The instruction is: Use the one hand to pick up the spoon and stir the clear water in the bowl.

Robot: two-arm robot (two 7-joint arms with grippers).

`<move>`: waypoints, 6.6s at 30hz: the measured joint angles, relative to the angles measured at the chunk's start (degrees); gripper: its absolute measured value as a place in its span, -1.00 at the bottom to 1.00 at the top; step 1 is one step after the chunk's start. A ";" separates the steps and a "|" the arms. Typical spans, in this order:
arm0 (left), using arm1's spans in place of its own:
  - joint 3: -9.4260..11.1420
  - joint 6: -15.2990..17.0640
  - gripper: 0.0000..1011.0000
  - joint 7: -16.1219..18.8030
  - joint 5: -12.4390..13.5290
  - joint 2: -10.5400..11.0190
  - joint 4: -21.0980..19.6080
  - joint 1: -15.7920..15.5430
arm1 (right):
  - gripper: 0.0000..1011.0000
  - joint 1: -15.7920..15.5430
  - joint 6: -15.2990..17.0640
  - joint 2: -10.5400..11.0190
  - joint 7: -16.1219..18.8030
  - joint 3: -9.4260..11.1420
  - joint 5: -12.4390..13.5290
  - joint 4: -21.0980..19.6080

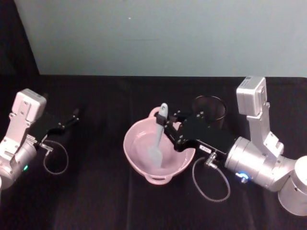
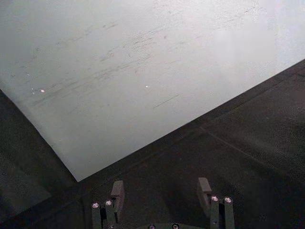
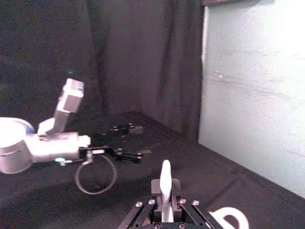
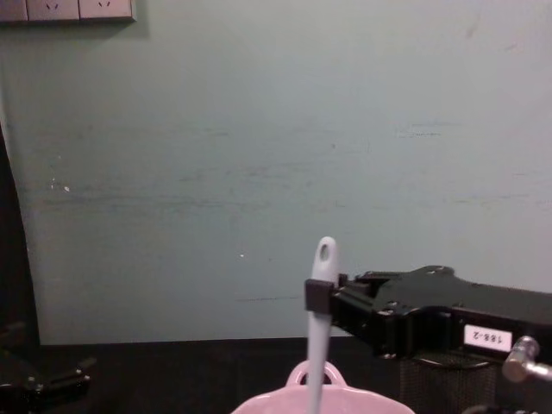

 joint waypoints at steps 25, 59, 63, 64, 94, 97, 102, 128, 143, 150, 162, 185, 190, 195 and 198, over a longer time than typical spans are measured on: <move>0.00 0.00 1.00 0.00 0.00 0.00 0.00 0.00 | -0.77 8.81 -7.43 -8.76 -2.97 -3.38 -4.27 14.56; 0.00 0.00 1.00 0.00 0.00 0.00 0.00 0.00 | -0.77 -0.50 1.40 -0.99 0.27 0.75 0.76 0.30; 0.00 0.00 1.00 0.00 0.00 0.00 0.00 0.00 | -0.77 0.00 1.84 -1.55 0.34 -0.45 1.64 0.35; 0.00 0.00 1.00 0.00 0.00 0.00 0.00 0.00 | -0.77 0.40 2.00 -1.94 0.22 -0.93 1.88 0.78; 0.00 0.00 1.00 0.00 0.00 0.00 0.00 0.00 | -0.77 3.96 -1.82 -9.33 -11.49 0.17 -6.90 9.35; 0.00 0.00 1.00 0.00 0.00 0.00 0.00 0.00 | -0.77 3.37 -1.91 -8.95 -11.58 0.82 -7.36 8.77; 0.00 0.00 1.00 0.00 0.00 -0.01 0.00 0.00 | -0.77 1.69 -1.56 -7.87 -11.41 2.08 -8.07 6.76; 0.00 0.00 1.00 0.00 0.00 0.00 0.00 0.00 | -0.77 -1.71 2.65 -6.35 -4.15 -0.75 -2.00 1.03; 0.00 0.00 1.00 0.00 0.00 0.00 0.00 0.00 | -0.77 4.94 -1.43 -11.51 -8.05 -1.85 -5.83 11.15; 0.00 0.00 1.00 0.00 0.00 0.00 0.00 0.00 | -0.77 5.50 -1.99 -12.17 -10.82 -0.46 -9.21 12.73; 0.00 0.00 1.00 0.00 0.00 0.00 0.00 0.00 | -0.77 0.37 -0.39 -9.63 -10.30 2.83 -9.92 6.11; 0.00 0.00 1.00 0.00 0.00 0.00 0.00 0.00 | -0.77 -7.89 2.51 -3.86 -5.32 3.51 -2.36 -5.80; 0.00 0.00 1.00 0.00 0.00 0.00 0.00 0.00 | -0.77 -7.43 2.72 -3.68 -4.62 2.33 -0.95 -5.53; 0.00 0.00 1.00 0.00 0.00 0.00 0.00 0.00 | -0.77 -5.83 2.12 -4.62 -4.51 1.07 -0.40 -3.36; 0.00 0.00 1.00 0.00 0.00 0.00 0.00 0.00 | -0.77 -4.65 1.16 -5.47 -4.57 0.34 -0.42 -1.70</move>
